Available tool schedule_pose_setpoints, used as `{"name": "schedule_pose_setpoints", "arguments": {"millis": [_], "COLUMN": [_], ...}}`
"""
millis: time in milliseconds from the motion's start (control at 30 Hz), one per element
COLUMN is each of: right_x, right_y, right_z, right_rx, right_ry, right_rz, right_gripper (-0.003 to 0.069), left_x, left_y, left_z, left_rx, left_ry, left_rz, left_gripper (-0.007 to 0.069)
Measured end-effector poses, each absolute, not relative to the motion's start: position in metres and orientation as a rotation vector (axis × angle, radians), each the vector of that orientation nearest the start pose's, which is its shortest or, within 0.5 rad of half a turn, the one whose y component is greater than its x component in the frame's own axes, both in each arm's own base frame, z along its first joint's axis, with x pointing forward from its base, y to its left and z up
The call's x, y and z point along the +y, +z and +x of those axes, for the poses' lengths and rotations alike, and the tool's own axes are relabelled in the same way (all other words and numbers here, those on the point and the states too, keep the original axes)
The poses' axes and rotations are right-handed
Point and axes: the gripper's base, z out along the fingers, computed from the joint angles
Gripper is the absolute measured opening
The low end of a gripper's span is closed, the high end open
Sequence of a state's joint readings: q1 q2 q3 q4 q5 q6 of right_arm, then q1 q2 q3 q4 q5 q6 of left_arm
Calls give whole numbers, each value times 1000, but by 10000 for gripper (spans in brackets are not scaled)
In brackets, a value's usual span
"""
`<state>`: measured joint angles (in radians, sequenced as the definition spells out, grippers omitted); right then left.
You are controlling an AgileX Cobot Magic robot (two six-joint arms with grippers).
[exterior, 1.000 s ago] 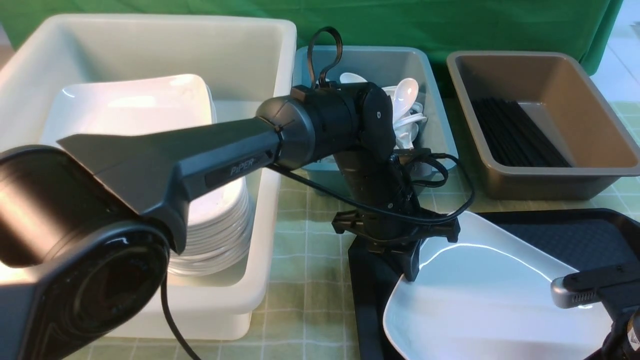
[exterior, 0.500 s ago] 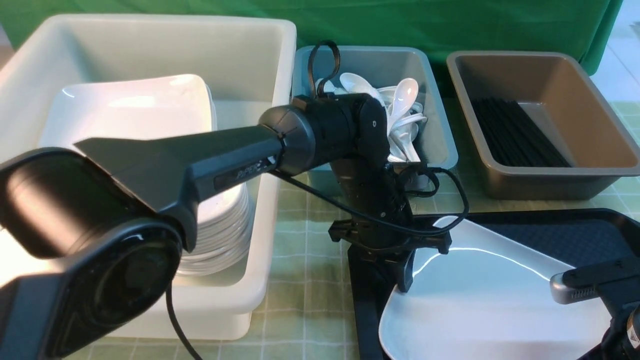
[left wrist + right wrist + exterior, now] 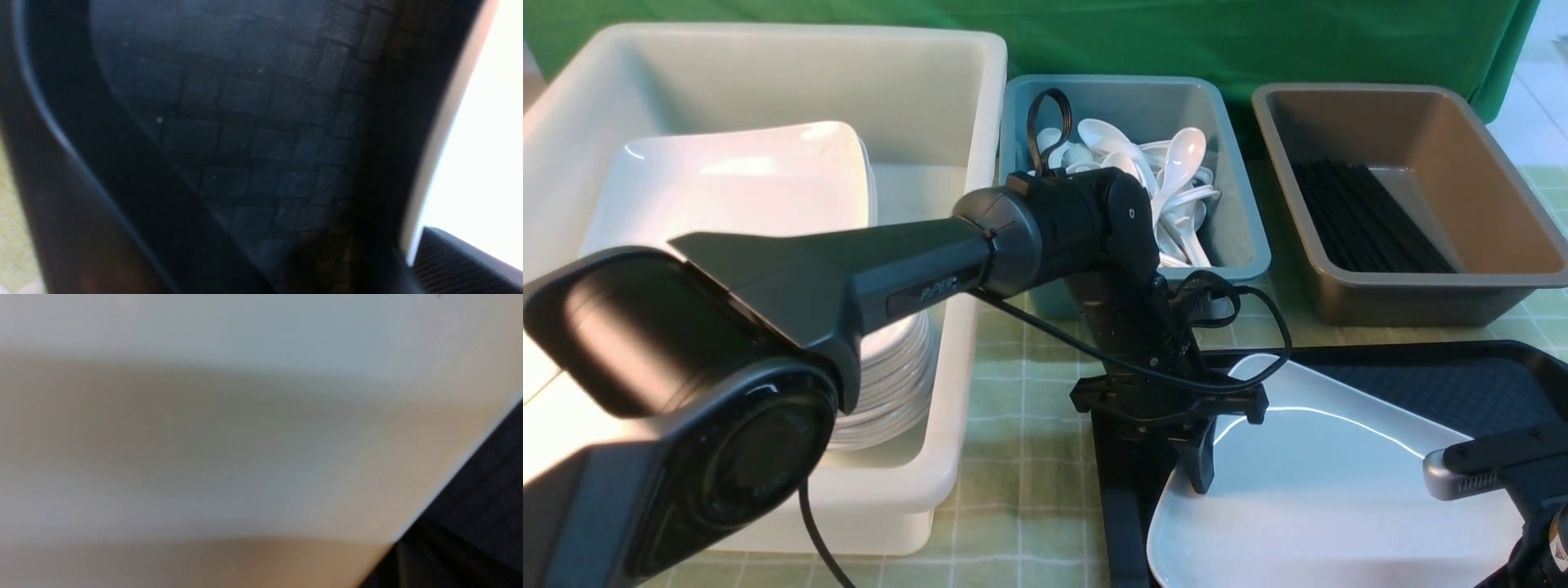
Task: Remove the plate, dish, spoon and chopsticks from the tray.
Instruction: Use the left arm to put the plate into the large storage box on the left
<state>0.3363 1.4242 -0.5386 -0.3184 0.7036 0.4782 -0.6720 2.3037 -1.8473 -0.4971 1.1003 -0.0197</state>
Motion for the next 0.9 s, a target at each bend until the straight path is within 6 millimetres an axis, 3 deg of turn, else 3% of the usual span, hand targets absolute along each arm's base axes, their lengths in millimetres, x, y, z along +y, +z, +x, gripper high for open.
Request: {"name": "schedule_pose_setpoints", "arguments": {"millis": [200, 333, 467, 667, 900], "right_x": [45, 44, 39, 28, 20], "right_y": [164, 194, 239, 305, 351], "right_z": [185, 178, 165, 141, 119], "right_rx": [2979, 2851, 2685, 2464, 2320], "right_ry": [-257, -162, -96, -19, 18], "right_rz": [-127, -94, -57, -10, 0], "right_gripper": [-3, -3, -3, -3, -3], "left_x": [-325, -330, -329, -320, -295], "left_y": [163, 189, 234, 273, 319], "left_z": [343, 337, 328, 320, 319], "left_rx": [3035, 2973, 2852, 2745, 2649], "left_ry": [-785, -868, -923, -916, -962], "left_rz": [688, 703, 723, 764, 693], "left_gripper": [43, 17, 8, 9, 9]}}
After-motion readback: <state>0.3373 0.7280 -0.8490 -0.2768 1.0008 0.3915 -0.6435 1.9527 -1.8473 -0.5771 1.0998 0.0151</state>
